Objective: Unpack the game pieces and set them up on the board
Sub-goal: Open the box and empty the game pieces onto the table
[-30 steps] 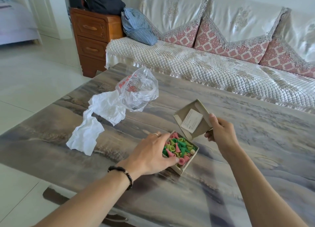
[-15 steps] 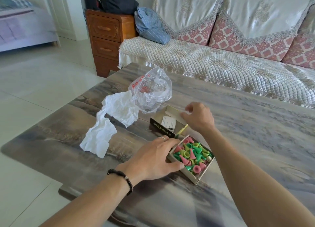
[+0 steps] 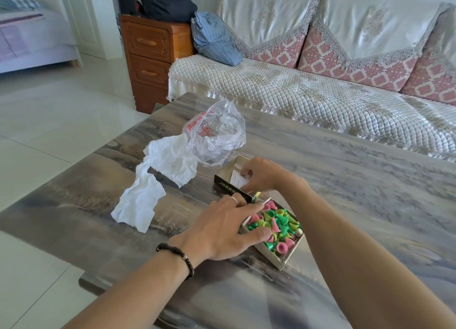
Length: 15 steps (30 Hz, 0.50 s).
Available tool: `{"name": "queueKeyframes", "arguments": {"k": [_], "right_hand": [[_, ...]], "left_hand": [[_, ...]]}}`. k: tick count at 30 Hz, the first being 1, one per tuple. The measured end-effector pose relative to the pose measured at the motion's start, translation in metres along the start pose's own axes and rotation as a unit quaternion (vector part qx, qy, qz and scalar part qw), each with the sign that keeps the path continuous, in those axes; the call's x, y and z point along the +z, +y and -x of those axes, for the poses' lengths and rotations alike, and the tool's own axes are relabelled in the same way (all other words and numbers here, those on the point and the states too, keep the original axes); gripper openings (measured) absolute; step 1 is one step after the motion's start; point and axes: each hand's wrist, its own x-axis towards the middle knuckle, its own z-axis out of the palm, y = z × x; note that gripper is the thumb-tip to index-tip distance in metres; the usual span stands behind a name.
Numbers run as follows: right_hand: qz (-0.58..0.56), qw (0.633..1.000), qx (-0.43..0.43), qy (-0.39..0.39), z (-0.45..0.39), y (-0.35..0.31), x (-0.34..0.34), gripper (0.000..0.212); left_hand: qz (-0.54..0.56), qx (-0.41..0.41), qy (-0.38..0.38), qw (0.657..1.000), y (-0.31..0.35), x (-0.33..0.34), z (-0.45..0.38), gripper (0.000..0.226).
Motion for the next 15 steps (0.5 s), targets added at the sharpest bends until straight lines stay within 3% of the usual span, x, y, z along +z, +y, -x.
{"name": "queueKeyframes", "arguments": {"k": [4, 8, 13, 15], "right_hand": [[0.016, 0.999, -0.009, 0.048, 0.003, 0.001, 0.003, 0.013], [0.001, 0.995, -0.020, 0.093, 0.008, 0.014, 0.010, 0.022], [-0.055, 0.998, -0.006, 0.040, -0.001, 0.013, 0.006, 0.062], [-0.072, 0.997, 0.007, 0.025, -0.007, 0.010, 0.004, 0.051]], "left_hand": [[-0.009, 0.007, 0.025, 1.000, -0.004, 0.000, -0.006, 0.076], [-0.018, 0.005, 0.031, 0.999, -0.004, 0.002, -0.012, 0.076], [-0.022, -0.014, 0.014, 1.000, -0.002, 0.001, -0.016, 0.080], [-0.026, -0.023, 0.016, 0.999, -0.003, 0.001, -0.016, 0.081]]}}
